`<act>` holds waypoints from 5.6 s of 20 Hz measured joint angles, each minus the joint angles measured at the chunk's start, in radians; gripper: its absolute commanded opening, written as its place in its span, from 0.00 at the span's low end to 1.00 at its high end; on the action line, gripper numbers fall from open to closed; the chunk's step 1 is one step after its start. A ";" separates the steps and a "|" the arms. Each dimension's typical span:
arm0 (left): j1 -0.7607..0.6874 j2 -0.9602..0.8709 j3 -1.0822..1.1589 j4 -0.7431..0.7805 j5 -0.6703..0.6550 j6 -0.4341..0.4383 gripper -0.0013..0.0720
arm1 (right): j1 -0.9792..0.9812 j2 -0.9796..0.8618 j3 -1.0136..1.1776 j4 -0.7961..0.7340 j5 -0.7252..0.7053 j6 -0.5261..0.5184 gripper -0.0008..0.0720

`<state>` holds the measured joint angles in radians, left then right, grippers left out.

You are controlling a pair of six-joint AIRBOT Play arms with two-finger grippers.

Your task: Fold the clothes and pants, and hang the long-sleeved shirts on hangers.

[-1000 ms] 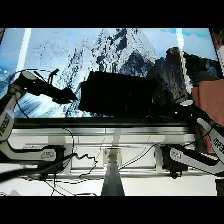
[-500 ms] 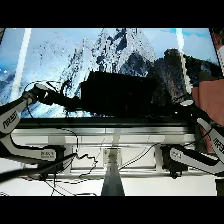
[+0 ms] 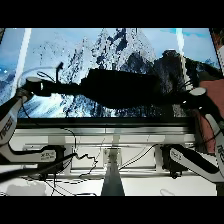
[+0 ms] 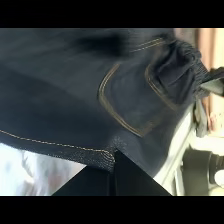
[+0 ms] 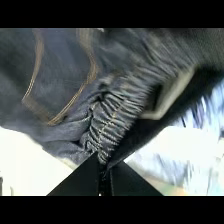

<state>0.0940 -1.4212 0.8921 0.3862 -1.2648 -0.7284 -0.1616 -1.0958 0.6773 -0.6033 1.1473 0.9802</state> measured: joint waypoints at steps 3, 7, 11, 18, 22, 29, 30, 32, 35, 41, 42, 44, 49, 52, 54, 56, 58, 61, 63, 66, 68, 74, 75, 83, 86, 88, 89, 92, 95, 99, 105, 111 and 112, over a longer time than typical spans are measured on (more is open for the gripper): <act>0.003 0.161 0.113 -0.010 -0.009 0.006 0.03 | 0.000 0.132 0.146 0.002 0.011 -0.003 0.06; 0.017 0.430 0.244 -0.033 0.058 0.011 0.03 | 0.000 0.307 0.350 0.050 0.018 -0.005 0.06; 0.031 0.721 0.291 -0.037 0.275 0.011 0.03 | 0.000 0.449 0.505 0.109 0.013 0.010 0.06; 0.035 1.024 0.306 0.084 0.550 -0.007 0.03 | 0.000 0.600 0.580 0.236 0.003 0.156 0.06; 0.035 0.964 0.273 0.149 0.522 -0.111 0.03 | 0.000 0.580 0.525 0.212 -0.039 0.272 0.06; -0.155 0.499 0.158 0.186 0.350 -0.201 0.03 | 0.000 0.367 0.208 0.153 -0.250 0.343 0.06; -0.201 0.420 0.151 0.185 0.353 -0.201 0.03 | 0.000 0.319 0.172 0.145 -0.301 0.346 0.06; -0.275 0.297 0.142 0.174 0.383 -0.206 0.03 | 0.000 0.228 0.130 0.135 -0.393 0.349 0.06; -0.350 0.197 0.136 0.110 0.412 -0.207 0.03 | 0.000 0.129 0.103 0.098 -0.491 0.352 0.06; -0.495 0.133 0.130 0.063 0.340 -0.245 0.03 | -0.050 0.077 0.148 -0.209 -0.433 0.352 0.06; -0.525 0.124 0.129 0.061 0.330 -0.258 0.03 | -0.074 0.074 0.171 -0.272 -0.377 0.352 0.06; -0.588 0.103 0.127 0.074 0.315 -0.273 0.03 | -0.130 0.072 0.220 -0.410 -0.238 0.353 0.06; -0.670 0.032 0.125 0.156 0.306 -0.345 0.03 | -0.246 0.062 0.288 -0.725 0.155 0.355 0.06; -0.684 -0.031 0.125 0.166 0.318 -0.364 0.22 | -0.278 0.043 0.299 -0.826 0.308 0.348 0.42; -0.687 -0.070 0.125 0.148 0.319 -0.365 0.91 | -0.288 0.035 0.303 -0.871 0.340 0.344 0.74; -0.689 -0.097 0.125 0.106 0.319 -0.369 0.93 | -0.294 0.031 0.304 -0.885 0.354 0.341 0.74; -0.684 -0.112 0.125 0.082 0.321 -0.352 0.93 | -0.296 0.029 0.305 -0.893 0.348 0.341 0.74; -0.654 -0.121 0.125 0.064 0.341 -0.329 0.93 | -0.298 0.027 0.305 -0.903 0.312 0.340 0.74; -0.617 -0.125 0.125 0.058 0.366 -0.321 0.93 | -0.299 0.027 0.305 -0.902 0.288 0.340 0.74; -0.560 -0.142 0.126 0.055 0.409 -0.316 0.97 | -0.299 0.027 0.305 -0.895 0.249 0.340 0.74; -0.542 -0.164 0.127 0.055 0.421 -0.314 0.98 | -0.299 0.026 0.305 -0.886 0.219 0.340 0.74; -0.528 -0.296 0.236 0.070 0.414 -0.312 0.97 | -0.299 0.026 0.305 -0.835 0.153 0.340 0.73; -0.529 -0.323 0.272 0.091 0.392 -0.314 0.97 | -0.299 0.026 0.305 -0.830 0.146 0.340 0.73; -0.632 -0.500 0.549 0.262 0.235 -0.386 0.26 | -0.299 0.026 0.305 -0.811 0.130 0.340 0.73; -0.672 -0.513 0.612 0.276 0.232 -0.379 0.03 | -0.299 0.026 0.305 -0.808 0.108 0.340 0.73; -0.677 -0.512 0.642 0.291 0.230 -0.371 0.03 | -0.299 0.026 0.305 -0.807 0.090 0.340 0.73; -0.671 -0.504 0.653 0.312 0.225 -0.369 0.03 | -0.299 0.026 0.305 -0.807 0.084 0.340 0.69; -0.629 -0.454 0.668 0.465 0.186 -0.402 0.03 | -0.299 0.026 0.305 -0.806 0.072 0.340 0.57; -0.558 -0.385 0.674 0.620 0.098 -0.442 0.03 | -0.299 0.019 0.302 -0.792 0.065 0.329 0.57; -0.459 -0.311 0.677 0.712 -0.013 -0.463 0.04 | -0.299 -0.008 0.224 -0.658 0.063 0.255 0.85; -0.416 -0.297 0.678 0.733 -0.063 -0.499 0.60 | -0.298 -0.098 0.003 -0.312 0.008 0.201 0.96; -0.427 -0.315 0.678 0.729 -0.070 -0.508 0.60 | -0.189 -0.194 -0.081 -0.024 -0.111 0.190 0.96; -0.429 -0.317 0.678 0.728 -0.071 -0.511 0.60 | -0.155 -0.203 -0.085 0.021 -0.145 0.190 0.96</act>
<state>-0.3351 -1.7382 1.5696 1.1145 -1.3354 -1.2392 -0.3164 -1.2984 0.5922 -0.5823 1.0027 1.1698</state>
